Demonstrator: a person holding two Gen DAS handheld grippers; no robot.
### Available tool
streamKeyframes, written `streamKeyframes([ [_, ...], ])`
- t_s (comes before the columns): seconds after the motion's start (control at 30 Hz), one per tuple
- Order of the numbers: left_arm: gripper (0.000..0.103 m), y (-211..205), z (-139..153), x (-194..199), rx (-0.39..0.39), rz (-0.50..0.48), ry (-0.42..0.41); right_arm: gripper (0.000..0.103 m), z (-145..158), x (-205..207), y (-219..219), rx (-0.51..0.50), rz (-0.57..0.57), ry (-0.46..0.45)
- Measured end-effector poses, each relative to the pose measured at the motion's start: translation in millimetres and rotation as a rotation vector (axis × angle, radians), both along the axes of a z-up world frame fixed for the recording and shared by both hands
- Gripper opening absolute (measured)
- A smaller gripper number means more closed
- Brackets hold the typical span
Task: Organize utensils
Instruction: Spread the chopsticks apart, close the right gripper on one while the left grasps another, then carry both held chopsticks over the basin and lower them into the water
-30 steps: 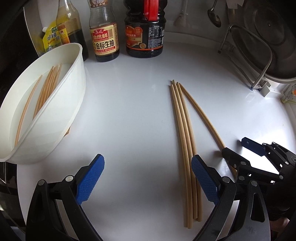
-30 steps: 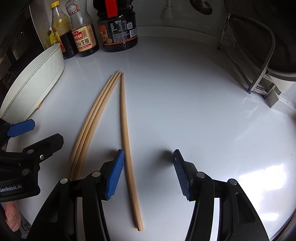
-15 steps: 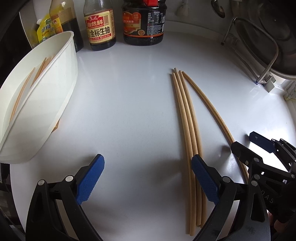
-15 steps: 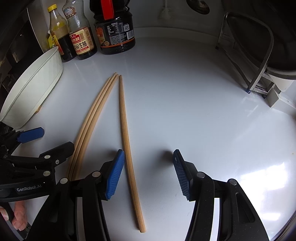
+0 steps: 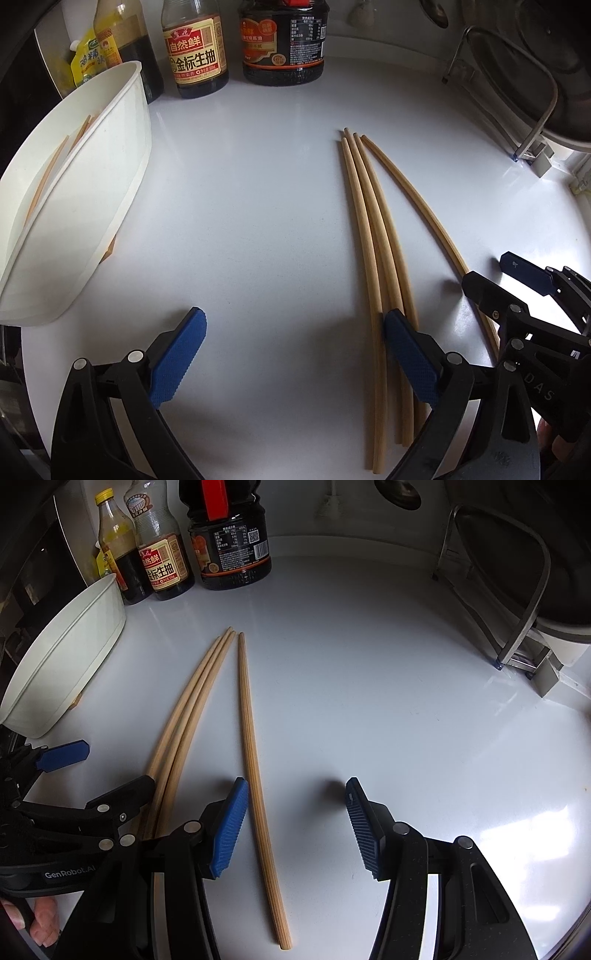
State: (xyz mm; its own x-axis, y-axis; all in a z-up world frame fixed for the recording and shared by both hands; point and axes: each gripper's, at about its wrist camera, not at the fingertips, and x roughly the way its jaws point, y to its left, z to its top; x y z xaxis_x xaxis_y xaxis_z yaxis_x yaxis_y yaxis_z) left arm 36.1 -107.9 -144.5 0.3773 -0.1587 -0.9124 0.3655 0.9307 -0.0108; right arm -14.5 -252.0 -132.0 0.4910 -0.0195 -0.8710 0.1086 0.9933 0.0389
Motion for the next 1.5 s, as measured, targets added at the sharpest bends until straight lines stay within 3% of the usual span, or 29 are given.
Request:
streamKeyframes([
  [0.33, 0.095, -1, -1, 10, 0.007, 0.027, -0.010, 0.052, -1, 7, 3, -0.035, 0.023, -0.014],
  [0.53, 0.077, -9, 4, 12, 0.001, -0.004, -0.023, 0.052, -2, 14, 7, -0.048, 0.073, -0.019],
  [0.63, 0.064, -13, 7, 10, 0.001, -0.020, -0.028, 0.048, -2, 16, 9, -0.047, 0.092, -0.019],
  [0.73, 0.046, -16, 9, 9, 0.000, -0.024, -0.032, 0.029, -1, 14, 15, -0.048, 0.114, -0.027],
  [0.8, 0.027, -17, 10, 8, -0.002, -0.029, -0.033, 0.016, 0, 15, 20, -0.054, 0.129, -0.026],
  [0.83, 0.021, -18, 11, 8, -0.002, -0.034, -0.033, 0.007, 0, 15, 21, -0.054, 0.133, -0.025],
  [0.87, 0.009, -19, 11, 7, -0.003, -0.042, -0.030, 0.007, 0, 15, 22, -0.055, 0.134, -0.023],
  [1.17, 0.008, -4, 22, 11, -0.050, -0.023, 0.035, 0.006, 16, 12, 7, 0.064, 0.067, -0.032],
  [1.5, 0.008, 39, 107, 21, -0.150, -0.005, -0.095, 0.006, 83, 21, 27, 0.121, 0.050, -0.131],
])
